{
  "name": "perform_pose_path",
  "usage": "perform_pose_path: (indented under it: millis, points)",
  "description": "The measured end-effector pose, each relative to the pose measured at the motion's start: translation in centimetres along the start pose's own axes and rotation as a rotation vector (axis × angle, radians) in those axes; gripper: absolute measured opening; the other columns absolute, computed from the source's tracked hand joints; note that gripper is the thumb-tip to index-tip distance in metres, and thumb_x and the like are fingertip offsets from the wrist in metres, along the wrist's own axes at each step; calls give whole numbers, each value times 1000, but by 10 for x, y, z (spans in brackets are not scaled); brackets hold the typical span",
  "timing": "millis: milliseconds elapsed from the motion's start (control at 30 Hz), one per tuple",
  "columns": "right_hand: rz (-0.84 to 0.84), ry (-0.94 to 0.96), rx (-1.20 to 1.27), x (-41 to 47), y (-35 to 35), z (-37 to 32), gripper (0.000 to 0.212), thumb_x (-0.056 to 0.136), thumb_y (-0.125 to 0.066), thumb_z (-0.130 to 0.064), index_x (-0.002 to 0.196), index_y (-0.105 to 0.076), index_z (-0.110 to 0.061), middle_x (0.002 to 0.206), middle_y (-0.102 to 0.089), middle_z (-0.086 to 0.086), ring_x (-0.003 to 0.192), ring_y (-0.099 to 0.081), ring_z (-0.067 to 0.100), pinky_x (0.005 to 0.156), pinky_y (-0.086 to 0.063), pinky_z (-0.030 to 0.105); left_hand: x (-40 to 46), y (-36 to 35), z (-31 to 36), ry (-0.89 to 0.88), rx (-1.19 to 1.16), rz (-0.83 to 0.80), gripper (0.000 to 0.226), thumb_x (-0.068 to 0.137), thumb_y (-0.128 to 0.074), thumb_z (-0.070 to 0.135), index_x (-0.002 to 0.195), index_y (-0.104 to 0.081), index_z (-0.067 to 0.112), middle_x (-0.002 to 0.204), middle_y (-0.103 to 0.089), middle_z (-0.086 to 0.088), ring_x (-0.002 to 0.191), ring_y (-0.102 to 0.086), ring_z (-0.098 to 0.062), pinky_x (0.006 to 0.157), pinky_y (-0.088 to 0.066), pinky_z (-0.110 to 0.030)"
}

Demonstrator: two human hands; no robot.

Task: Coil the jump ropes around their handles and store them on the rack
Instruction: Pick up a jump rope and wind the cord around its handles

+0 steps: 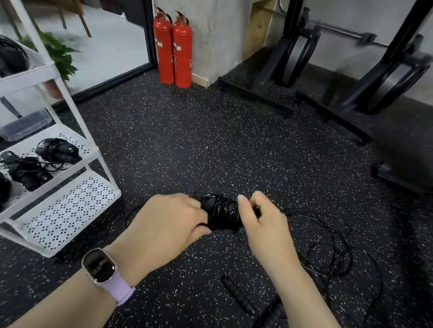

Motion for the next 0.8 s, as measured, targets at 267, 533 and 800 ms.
perform_pose_path:
  millis: [267, 533, 800]
  points:
    - [-280, 86, -105, -3, -6, -1, 41, 93, -61, -57, 81, -52, -18, 57, -50, -6, 49, -40, 5, 47, -31, 20, 2, -8, -3, -77, -37, -46, 54, 80, -44, 81, 88, -69, 34, 72, -41, 19, 77, -37, -3, 74, -25, -22]
    - [-477, 5, 117, -5, -1, 5, 44, 89, -66, -57, 71, -59, -16, 70, -50, 3, 66, -42, 20, 69, -36, 38, -5, -2, -6, -31, -351, -124, 60, 69, -51, 90, 58, -46, 32, 63, -48, 14, 63, -44, -2, 65, -36, -15]
    - [-523, -222, 575, -18, -16, 6, 25, 68, -75, -51, 71, -69, -28, 66, -57, -6, 62, -52, 10, 62, -41, 31, 2, -6, -10, 188, -1169, -192, 56, 74, -69, 74, 57, -58, 21, 53, -50, 5, 47, -42, -10, 48, -33, -17]
Point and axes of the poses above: each hand's wrist, its own x-axis towards the middle knuckle, its own y-axis out of the back of the hand, z = x × y, the point moved 8 cm from there along x, towards the middle knuckle
